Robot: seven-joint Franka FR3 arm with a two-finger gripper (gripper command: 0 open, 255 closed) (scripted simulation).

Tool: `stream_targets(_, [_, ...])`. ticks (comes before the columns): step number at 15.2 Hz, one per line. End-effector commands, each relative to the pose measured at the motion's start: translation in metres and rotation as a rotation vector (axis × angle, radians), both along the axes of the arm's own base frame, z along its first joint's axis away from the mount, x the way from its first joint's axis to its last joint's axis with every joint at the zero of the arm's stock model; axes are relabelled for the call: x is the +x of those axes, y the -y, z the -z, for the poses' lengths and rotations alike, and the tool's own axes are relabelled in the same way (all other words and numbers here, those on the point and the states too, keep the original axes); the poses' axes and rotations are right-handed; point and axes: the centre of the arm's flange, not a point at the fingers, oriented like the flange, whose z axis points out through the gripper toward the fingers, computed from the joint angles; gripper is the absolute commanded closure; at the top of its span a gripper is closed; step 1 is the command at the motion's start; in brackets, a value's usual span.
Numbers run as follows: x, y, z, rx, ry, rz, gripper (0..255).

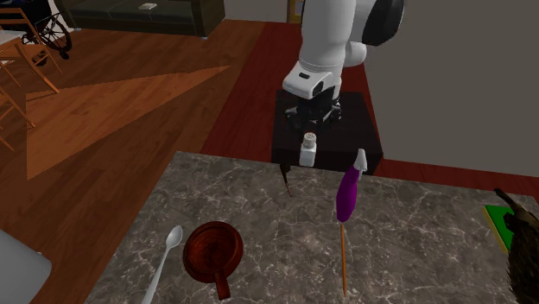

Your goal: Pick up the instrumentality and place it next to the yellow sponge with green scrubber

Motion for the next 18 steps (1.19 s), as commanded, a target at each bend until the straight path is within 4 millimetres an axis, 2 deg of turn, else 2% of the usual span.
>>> stream_targets(1, [0.008, -0.025, 0.003, 0.000, 0.000, 0.002, 255])
stream_targets(18, [0.071, -0.239, 0.027, 0.000, 0.000, 0.002, 255])
